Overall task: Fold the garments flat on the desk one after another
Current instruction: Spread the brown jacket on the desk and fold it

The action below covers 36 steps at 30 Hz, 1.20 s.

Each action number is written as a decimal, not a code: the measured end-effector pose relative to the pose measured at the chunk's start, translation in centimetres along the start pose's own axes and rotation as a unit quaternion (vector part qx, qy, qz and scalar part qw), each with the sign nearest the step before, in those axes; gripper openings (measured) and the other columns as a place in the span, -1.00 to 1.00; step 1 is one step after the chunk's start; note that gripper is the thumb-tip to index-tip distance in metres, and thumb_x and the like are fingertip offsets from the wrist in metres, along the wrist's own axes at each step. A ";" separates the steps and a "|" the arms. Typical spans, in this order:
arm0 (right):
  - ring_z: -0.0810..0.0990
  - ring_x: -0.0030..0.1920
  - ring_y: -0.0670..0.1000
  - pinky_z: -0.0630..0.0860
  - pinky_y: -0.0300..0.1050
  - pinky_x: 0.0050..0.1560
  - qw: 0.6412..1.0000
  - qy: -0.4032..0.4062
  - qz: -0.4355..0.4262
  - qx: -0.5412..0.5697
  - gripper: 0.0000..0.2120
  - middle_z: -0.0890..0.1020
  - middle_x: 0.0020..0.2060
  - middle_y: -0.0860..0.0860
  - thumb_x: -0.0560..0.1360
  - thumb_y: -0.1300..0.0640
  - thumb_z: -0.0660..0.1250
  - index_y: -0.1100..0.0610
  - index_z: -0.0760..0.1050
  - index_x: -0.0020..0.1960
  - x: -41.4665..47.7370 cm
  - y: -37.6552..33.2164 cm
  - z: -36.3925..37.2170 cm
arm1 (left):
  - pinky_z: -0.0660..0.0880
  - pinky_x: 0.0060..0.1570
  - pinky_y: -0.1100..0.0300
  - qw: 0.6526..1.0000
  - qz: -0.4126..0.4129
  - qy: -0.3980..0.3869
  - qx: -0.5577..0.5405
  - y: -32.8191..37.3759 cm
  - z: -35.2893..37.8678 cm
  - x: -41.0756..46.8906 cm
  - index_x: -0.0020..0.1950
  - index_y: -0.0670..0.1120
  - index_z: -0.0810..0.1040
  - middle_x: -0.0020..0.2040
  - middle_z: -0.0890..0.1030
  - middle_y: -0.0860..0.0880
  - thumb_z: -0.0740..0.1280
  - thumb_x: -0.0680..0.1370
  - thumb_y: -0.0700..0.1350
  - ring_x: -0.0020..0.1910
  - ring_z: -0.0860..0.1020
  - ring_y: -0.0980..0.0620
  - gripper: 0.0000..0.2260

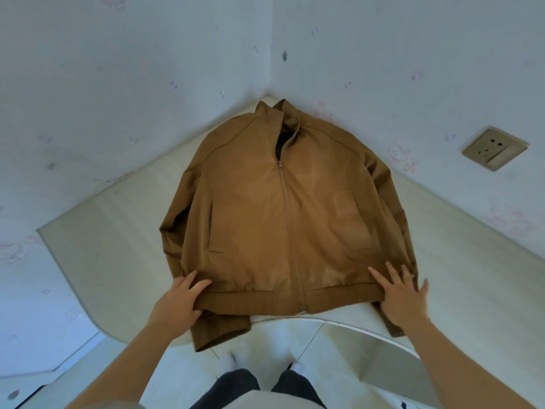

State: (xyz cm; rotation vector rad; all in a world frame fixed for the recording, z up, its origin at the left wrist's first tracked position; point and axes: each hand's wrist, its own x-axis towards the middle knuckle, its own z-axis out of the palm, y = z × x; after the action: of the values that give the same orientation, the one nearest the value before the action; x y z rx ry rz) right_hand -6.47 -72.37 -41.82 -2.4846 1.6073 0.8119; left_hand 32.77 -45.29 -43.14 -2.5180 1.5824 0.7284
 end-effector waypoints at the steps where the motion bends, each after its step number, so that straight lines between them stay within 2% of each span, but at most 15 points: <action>1: -0.17 0.55 0.15 0.01 0.35 0.43 1.000 -0.010 0.028 -0.002 -0.35 -0.16 0.56 -0.06 0.60 -0.02 0.07 -0.31 -0.26 0.50 0.5 1.5 -0.2 | 0.22 0.46 0.04 0.999 0.020 -0.023 -0.013 0.5 0.3 -0.1 0.51 0.23 0.08 0.57 0.02 0.05 0.26 0.52 0.16 0.50 0.09 -0.05 -0.39; 4: -0.22 0.54 0.20 -0.05 0.34 0.46 0.995 -0.088 0.045 -0.014 -0.35 -0.20 0.56 0.01 0.61 0.04 0.08 -0.21 -0.24 0.54 1.5 3.7 -1.8 | 0.07 0.49 -0.06 0.990 0.037 -0.096 -0.093 1.8 1.4 -0.5 0.46 0.32 0.06 0.56 -0.04 0.16 0.21 0.34 0.38 0.51 0.00 -0.03 -0.28; 6: -0.21 0.54 0.17 -0.12 0.32 0.48 0.993 -0.119 0.014 -0.011 -0.34 -0.17 0.56 0.03 0.61 0.06 0.11 -0.11 -0.19 0.56 2.1 2.8 -3.2 | 0.09 0.48 -0.05 0.973 -0.001 -0.088 -0.212 2.6 1.4 -0.7 0.31 0.40 0.16 0.50 0.06 0.21 0.27 0.27 0.42 0.49 0.04 0.00 -0.36; 8: -0.19 0.55 0.12 -0.13 0.28 0.49 0.993 -0.110 -0.042 -0.004 -0.30 -0.17 0.56 0.01 0.59 0.16 0.16 -0.06 -0.19 0.57 2.4 0.3 -4.7 | 0.15 0.45 -0.01 0.939 -0.054 -0.040 -0.336 3.0 0.9 -0.4 0.20 0.38 0.32 0.39 0.21 0.22 0.42 0.29 0.37 0.44 0.16 0.00 -0.46; 12: -0.20 0.55 0.11 -0.01 0.16 0.52 0.961 -0.205 -0.186 -0.022 -0.02 -0.27 0.54 -0.03 0.46 0.40 0.27 -0.08 -0.31 0.55 1.4 -5.7 -7.6 | 0.34 0.35 0.05 0.895 -0.101 -0.051 -0.432 2.9 -0.5 -0.1 0.22 0.30 0.42 0.29 0.24 0.18 0.51 0.13 0.40 0.29 0.28 0.08 -0.30; 14: -0.12 0.55 0.12 0.14 0.11 0.49 0.947 -0.224 -0.230 0.019 0.02 -0.24 0.54 -0.09 0.44 0.32 0.38 -0.11 -0.28 0.55 0.6 -8.9 -8.8 | 0.38 0.34 0.02 0.888 -0.132 -0.042 -0.438 2.4 -0.7 0.3 0.25 0.25 0.42 0.28 0.22 0.13 0.55 0.22 0.28 0.26 0.29 0.05 -0.34; 15: -0.06 0.55 0.09 0.18 0.07 0.48 0.944 -0.211 -0.247 0.063 -0.04 -0.19 0.55 -0.13 0.47 0.25 0.39 -0.12 -0.22 0.56 0.3 -10.7 -9.3 | 0.39 0.33 -0.01 0.883 -0.165 0.004 -0.440 2.1 -0.5 0.6 0.29 0.19 0.40 0.30 0.22 0.07 0.55 0.29 0.20 0.26 0.32 0.00 -0.37; 17: 0.02 0.54 0.01 0.16 -0.02 0.49 0.933 -0.161 -0.277 0.164 -0.28 -0.08 0.56 -0.14 0.57 0.11 0.29 -0.10 -0.07 0.57 -0.4 -14.4 -9.9 | 0.42 0.30 -0.05 0.842 -0.261 0.103 -0.461 1.6 -0.1 1.2 0.41 0.02 0.30 0.36 0.26 -0.09 0.47 0.46 0.01 0.25 0.41 -0.11 -0.41; 19: -0.01 0.54 -0.01 0.11 -0.01 0.50 0.926 -0.121 -0.300 0.192 -0.40 -0.05 0.56 -0.13 0.62 0.00 0.19 -0.10 -0.03 0.57 -0.9 -18.1 -10.0 | 0.45 0.25 -0.03 0.798 -0.319 0.140 -0.492 1.7 -0.1 1.9 0.46 -0.11 0.23 0.37 0.35 -0.19 0.38 0.54 -0.10 0.21 0.49 -0.17 -0.45; 24: -0.16 0.55 -0.01 -0.06 0.08 0.51 0.936 -0.064 -0.320 0.128 -0.42 -0.14 0.56 -0.13 0.64 -0.11 0.07 -0.15 -0.13 0.56 -0.7 -25.8 -8.0 | 0.44 0.14 0.13 0.866 -0.252 0.065 -0.427 2.2 0.0 4.1 0.29 -0.14 0.40 0.19 0.55 -0.09 0.33 0.56 0.03 0.16 0.53 -0.09 -0.61; 25: -0.18 0.55 -0.02 -0.10 0.07 0.51 0.938 -0.061 -0.320 0.120 -0.43 -0.16 0.56 -0.13 0.64 -0.12 0.04 -0.16 -0.16 0.56 -0.5 -27.0 -7.8 | 0.43 0.17 0.12 0.861 -0.250 0.056 -0.439 1.5 -0.1 4.5 0.29 -0.14 0.42 0.20 0.55 -0.09 0.30 0.58 0.02 0.17 0.53 -0.09 -0.64; 27: -0.23 0.54 -0.01 -0.16 0.06 0.51 0.945 -0.051 -0.307 0.104 -0.42 -0.22 0.54 -0.14 0.61 -0.22 -0.06 -0.20 -0.26 0.54 -0.2 -28.6 -7.0 | 0.44 0.24 0.06 0.811 -0.244 0.051 -0.529 -0.6 -0.7 4.7 0.33 -0.14 0.42 0.24 0.54 -0.09 0.26 0.60 0.01 0.21 0.51 -0.11 -0.64; 30: -0.30 0.53 -0.02 -0.23 0.07 0.50 0.957 -0.035 -0.277 0.075 -0.27 -0.31 0.50 -0.16 0.36 -0.42 -0.37 -0.25 -0.38 0.49 0.2 -29.3 -5.8 | 0.45 0.27 -0.03 0.755 -0.214 0.069 -0.615 -5.1 -2.4 4.5 0.28 -0.11 0.45 0.18 0.54 -0.02 0.27 0.60 0.01 0.20 0.52 -0.09 -0.69; 33: -0.38 0.50 -0.03 -0.26 0.11 0.49 0.960 -0.040 -0.271 0.056 -0.21 -0.37 0.47 -0.20 0.25 -0.42 -0.46 -0.27 -0.39 0.48 0.6 -30.4 -5.5 | 0.52 0.14 -0.07 0.768 -0.204 0.100 -0.599 -10.5 -4.0 4.8 0.12 -0.10 0.54 0.05 0.63 -0.09 0.29 0.60 -0.01 0.05 0.60 -0.12 -0.80; 36: -0.39 0.49 -0.03 -0.23 0.12 0.50 0.964 -0.044 -0.258 0.039 -0.20 -0.40 0.47 -0.18 0.23 -0.40 -0.47 -0.29 -0.41 0.46 1.0 -31.0 -5.7 | 0.44 -0.02 0.02 0.796 -0.255 0.198 -0.512 -15.6 -5.9 4.8 -0.02 -0.15 0.51 -0.05 0.60 -0.18 0.24 0.62 -0.05 -0.01 0.56 -0.20 -0.82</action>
State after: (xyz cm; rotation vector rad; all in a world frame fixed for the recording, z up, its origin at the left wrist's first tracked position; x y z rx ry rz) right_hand 22.91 -61.15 -44.18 -2.5792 0.8727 0.7461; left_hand 50.06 -43.85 -42.78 -3.8114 0.3922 1.2549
